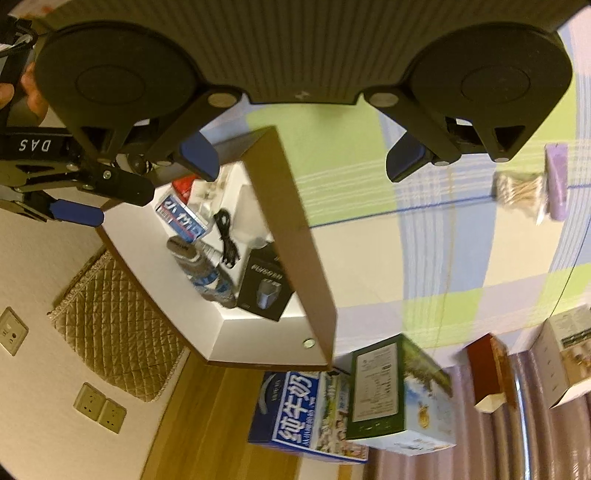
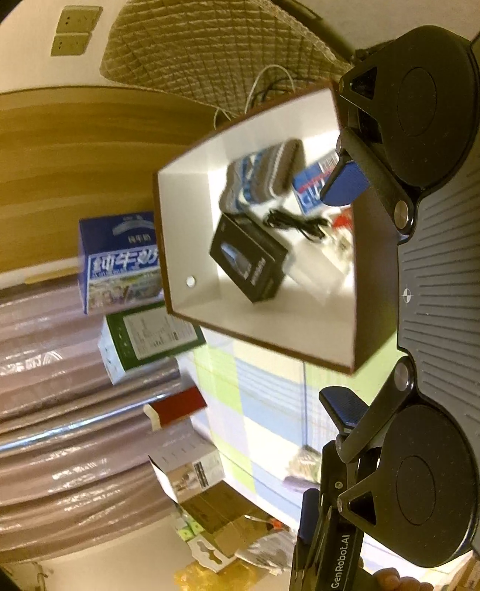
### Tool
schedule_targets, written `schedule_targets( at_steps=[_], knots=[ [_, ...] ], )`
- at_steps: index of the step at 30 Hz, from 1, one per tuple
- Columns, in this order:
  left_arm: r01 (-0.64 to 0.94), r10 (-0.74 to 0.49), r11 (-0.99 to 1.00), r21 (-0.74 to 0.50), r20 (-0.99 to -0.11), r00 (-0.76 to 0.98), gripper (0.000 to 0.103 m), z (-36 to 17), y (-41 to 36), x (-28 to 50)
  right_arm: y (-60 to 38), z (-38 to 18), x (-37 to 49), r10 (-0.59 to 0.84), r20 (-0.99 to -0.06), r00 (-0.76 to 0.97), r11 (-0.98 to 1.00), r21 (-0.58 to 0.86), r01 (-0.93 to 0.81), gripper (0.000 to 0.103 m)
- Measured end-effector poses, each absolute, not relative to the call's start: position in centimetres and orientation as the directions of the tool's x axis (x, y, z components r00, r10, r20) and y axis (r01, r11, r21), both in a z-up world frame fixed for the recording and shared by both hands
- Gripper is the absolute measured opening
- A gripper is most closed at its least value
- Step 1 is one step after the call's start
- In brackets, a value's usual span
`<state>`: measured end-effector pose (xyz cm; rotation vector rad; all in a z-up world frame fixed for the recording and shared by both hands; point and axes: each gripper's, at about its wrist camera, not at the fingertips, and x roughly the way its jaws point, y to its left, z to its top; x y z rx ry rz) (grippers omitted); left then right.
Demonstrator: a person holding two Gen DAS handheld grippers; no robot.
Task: Organize objects
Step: 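Withdraw both open tools from the brown box toward the purple tube and swabs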
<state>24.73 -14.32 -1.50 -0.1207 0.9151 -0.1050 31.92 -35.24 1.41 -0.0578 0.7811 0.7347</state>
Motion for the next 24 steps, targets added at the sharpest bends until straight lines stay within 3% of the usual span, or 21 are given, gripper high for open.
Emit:
schedule_targets(
  at_steps=[24],
  knots=[
    [-0.048,-0.083,0.990,-0.135,-0.811,0.579,0.095,-2.4,-4.4,17.6,-26.3,-1.0,23.7,0.604,-0.715,0.353,0.676,0.224,-0.702,0.101]
  ],
)
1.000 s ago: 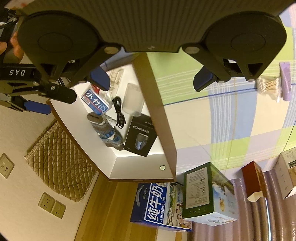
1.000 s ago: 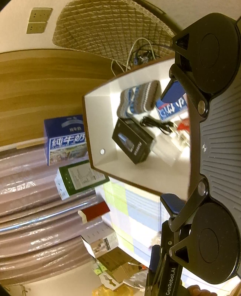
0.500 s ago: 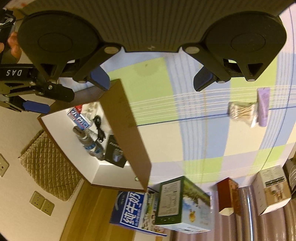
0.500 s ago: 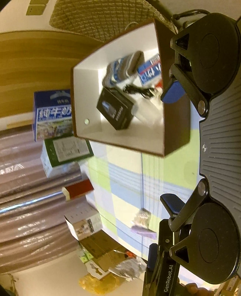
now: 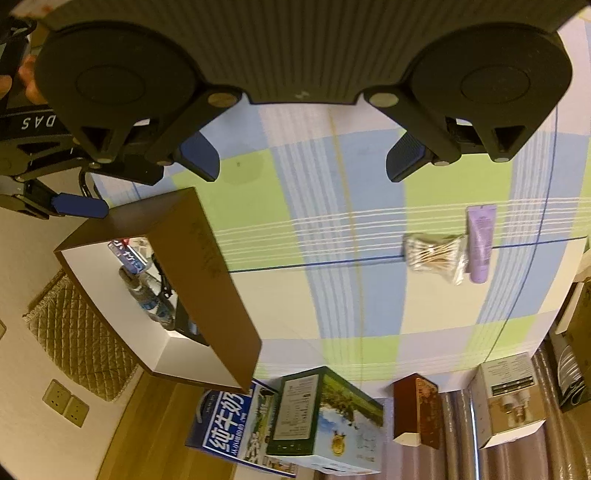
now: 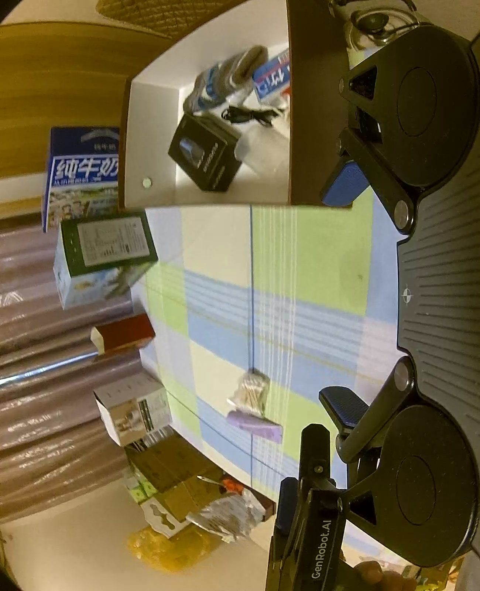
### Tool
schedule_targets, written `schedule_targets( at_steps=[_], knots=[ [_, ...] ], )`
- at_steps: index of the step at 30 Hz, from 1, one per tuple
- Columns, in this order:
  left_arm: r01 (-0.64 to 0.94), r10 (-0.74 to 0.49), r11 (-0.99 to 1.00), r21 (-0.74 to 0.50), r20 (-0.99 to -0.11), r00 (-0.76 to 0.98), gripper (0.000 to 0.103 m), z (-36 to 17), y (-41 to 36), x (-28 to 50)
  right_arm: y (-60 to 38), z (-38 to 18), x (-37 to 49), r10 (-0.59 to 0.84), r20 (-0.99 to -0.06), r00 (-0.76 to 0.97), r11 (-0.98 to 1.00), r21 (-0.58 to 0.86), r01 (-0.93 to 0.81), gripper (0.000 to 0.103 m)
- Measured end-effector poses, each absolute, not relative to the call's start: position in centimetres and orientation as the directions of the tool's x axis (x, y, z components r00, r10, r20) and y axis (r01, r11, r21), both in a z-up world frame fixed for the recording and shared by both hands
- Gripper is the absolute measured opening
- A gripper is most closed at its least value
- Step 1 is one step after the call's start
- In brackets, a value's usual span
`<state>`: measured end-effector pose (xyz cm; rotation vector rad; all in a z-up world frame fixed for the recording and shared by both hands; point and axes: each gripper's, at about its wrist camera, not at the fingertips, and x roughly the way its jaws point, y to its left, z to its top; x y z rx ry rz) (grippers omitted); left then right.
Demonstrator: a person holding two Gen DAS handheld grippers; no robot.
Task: Organize objects
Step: 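Withdraw both open tools from the brown box toward the purple tube and swabs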
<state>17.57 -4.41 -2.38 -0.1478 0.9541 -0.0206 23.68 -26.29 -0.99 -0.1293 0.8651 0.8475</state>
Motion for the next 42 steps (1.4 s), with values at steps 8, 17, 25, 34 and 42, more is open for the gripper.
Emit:
schedule_targets(
  at_steps=[8,17,25,34,42],
  knots=[
    [-0.080,-0.059,0.988,-0.128,-0.816,0.575,0.095,-2.7,-1.0,16.1,-23.2,-2.3,21.9,0.601,-0.732,0.321,0.663,0.233,-0.712,0.101],
    [-0.129,-0.016,0.986,-0.105,-0.834,0.552,0.095,-3.8,2.9,14.9,-18.8,-4.5,20.7,0.593,-0.754,0.283,0.647,0.237,-0.725,0.101],
    [-0.193,0.038,0.978,-0.075,-0.852,0.522,0.095,-5.1,7.2,15.0,-14.6,-6.4,20.7,0.582,-0.769,0.263,0.630,0.221,-0.745,0.101],
    [-0.251,0.087,0.967,-0.046,-0.866,0.493,0.095,-6.5,10.9,16.6,-10.2,-7.6,22.1,0.578,-0.778,0.248,0.593,0.191,-0.782,0.101],
    [-0.287,0.106,0.957,-0.037,-0.878,0.467,0.095,-8.6,13.6,19.2,-6.5,-8.9,24.3,0.617,-0.753,0.229,0.541,0.195,-0.818,0.101]
  ],
)
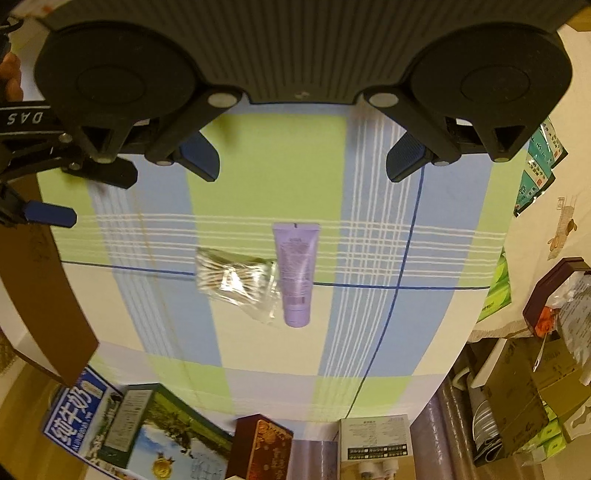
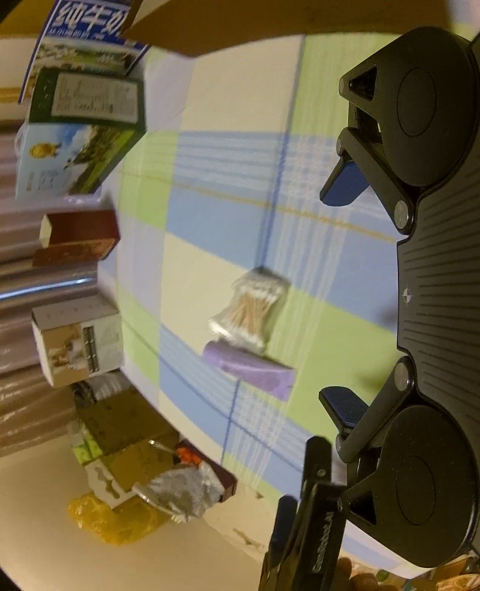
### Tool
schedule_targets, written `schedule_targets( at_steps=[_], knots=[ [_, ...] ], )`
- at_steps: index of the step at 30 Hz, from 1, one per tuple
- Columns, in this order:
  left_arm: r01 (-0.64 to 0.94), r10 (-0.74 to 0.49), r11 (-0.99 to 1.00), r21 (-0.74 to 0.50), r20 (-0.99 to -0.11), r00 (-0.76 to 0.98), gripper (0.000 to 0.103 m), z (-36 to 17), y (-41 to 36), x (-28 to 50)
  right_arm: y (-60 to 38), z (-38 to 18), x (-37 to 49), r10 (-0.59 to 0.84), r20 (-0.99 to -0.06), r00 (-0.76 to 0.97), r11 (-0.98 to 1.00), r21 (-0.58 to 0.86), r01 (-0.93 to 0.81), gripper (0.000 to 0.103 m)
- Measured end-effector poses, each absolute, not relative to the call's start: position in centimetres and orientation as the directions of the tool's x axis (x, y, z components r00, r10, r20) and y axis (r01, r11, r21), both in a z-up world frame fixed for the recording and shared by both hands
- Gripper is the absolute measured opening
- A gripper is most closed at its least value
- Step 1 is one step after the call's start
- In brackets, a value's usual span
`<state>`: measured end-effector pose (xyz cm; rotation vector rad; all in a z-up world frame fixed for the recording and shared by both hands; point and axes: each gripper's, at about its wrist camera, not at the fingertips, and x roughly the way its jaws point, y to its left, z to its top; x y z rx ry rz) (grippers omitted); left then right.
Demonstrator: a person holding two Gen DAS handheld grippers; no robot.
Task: Organize objects
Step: 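Withdraw both open tools from the brown box toward the purple tube and swabs, then grasp the purple tube with left tool while right tool grasps the cotton swab bag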
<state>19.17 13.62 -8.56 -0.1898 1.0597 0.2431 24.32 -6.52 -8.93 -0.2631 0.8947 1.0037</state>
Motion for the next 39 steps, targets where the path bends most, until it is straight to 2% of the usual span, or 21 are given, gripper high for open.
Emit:
schedule_targets(
  at_steps=[10,11,17,27,30,31,32,39],
  knots=[
    [-0.317,0.122,0.948,-0.034,-0.879,0.460,0.094,-11.1,16.3,22.8,-2.3,-10.7,26.2,0.687,-0.698,0.201,0.368,0.095,-0.925,0.099],
    [-0.317,0.123,0.948,-0.033,-0.880,0.460,0.094,-11.3,16.5,23.1,-1.9,-10.9,26.3,0.693,-0.696,0.190,0.342,0.085,-0.936,0.093],
    [-0.307,0.124,0.951,-0.024,-0.884,0.452,0.093,-12.6,17.3,24.9,1.1,-13.3,26.7,0.663,-0.730,0.166,0.238,-0.004,-0.971,0.076],
    [-0.286,0.113,0.958,-0.018,-0.894,0.433,0.091,-13.8,18.3,26.7,3.1,-15.4,27.5,0.631,-0.759,0.160,0.161,-0.074,-0.984,0.065],
    [-0.274,0.093,0.961,-0.032,-0.898,0.431,0.090,-14.1,18.4,27.1,3.1,-16.0,27.6,0.605,-0.779,0.164,0.150,-0.090,-0.985,0.044],
    [-0.270,0.091,0.962,-0.031,-0.898,0.430,0.090,-14.2,18.4,27.2,3.0,-16.0,27.9,0.611,-0.779,0.144,0.160,-0.056,-0.985,0.035],
    [-0.268,0.090,0.963,-0.031,-0.898,0.430,0.090,-14.2,18.4,27.3,2.8,-16.0,28.4,0.611,-0.781,0.128,0.180,-0.020,-0.983,0.032],
    [-0.239,0.068,0.970,-0.044,-0.895,0.441,0.089,-14.8,17.8,28.5,0.4,-15.5,30.7,0.584,-0.784,0.208,0.412,0.066,-0.909,0.029]
  ],
)
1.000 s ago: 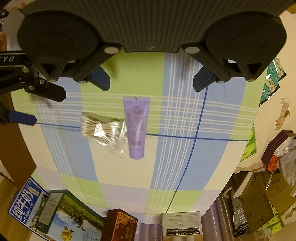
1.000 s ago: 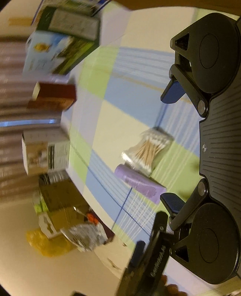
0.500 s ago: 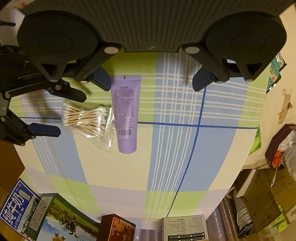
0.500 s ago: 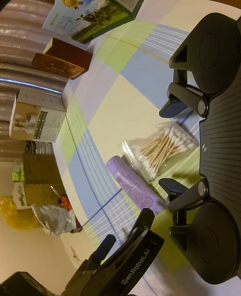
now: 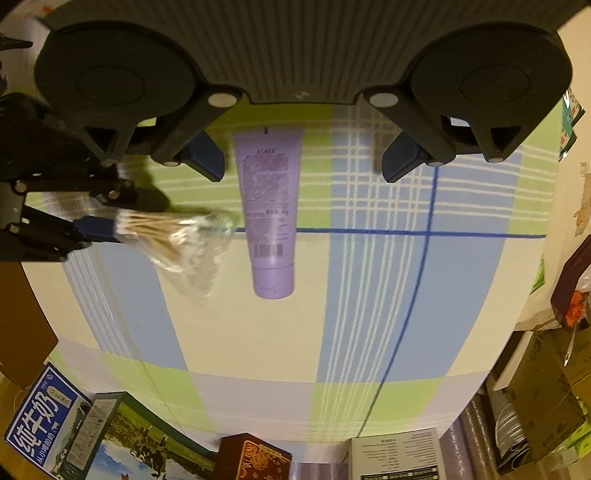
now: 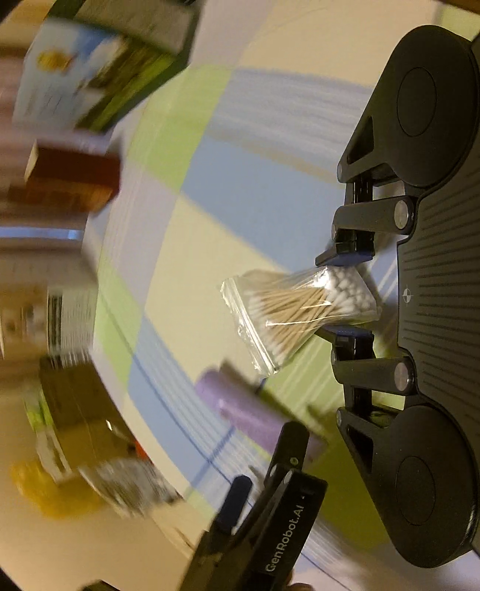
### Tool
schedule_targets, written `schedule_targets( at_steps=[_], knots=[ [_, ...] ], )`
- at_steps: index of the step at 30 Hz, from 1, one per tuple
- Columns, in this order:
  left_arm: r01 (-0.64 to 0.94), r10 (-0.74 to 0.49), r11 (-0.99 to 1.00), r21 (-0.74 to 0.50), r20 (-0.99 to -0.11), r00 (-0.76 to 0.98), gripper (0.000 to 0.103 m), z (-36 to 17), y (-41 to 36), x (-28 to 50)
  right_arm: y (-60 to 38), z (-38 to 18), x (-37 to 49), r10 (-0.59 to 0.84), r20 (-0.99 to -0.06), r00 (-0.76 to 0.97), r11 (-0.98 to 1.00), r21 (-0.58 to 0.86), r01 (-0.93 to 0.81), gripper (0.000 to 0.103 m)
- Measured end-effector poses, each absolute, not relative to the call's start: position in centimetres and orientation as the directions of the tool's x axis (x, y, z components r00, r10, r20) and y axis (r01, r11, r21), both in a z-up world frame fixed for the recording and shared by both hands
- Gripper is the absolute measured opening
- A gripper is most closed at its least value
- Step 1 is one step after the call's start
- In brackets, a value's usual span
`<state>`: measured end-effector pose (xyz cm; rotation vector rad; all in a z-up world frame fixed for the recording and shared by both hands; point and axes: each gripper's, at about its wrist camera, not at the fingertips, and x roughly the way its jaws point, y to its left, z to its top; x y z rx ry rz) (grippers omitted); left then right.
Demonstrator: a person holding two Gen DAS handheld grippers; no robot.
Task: Organize objects
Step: 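Grasp the purple tube with left tool while right tool grasps the cotton swab bag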
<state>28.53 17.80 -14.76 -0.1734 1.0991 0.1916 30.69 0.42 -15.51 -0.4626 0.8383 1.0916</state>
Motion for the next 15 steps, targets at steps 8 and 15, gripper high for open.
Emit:
schedule_targets(
  at_steps=[8,15],
  knots=[
    [-0.227,0.045,0.972,-0.068,-0.887,0.460,0.075,-15.7,17.3,30.4,-2.0,-14.7,31.1,0.559,-0.795,0.236,0.492,0.089,-0.866,0.033],
    [-0.213,0.059,0.976,-0.054,-0.870,0.489,0.056,-15.6,17.1,31.1,-1.6,-14.6,30.8,0.568,-0.786,0.242,0.472,0.070,-0.879,0.059]
  ],
)
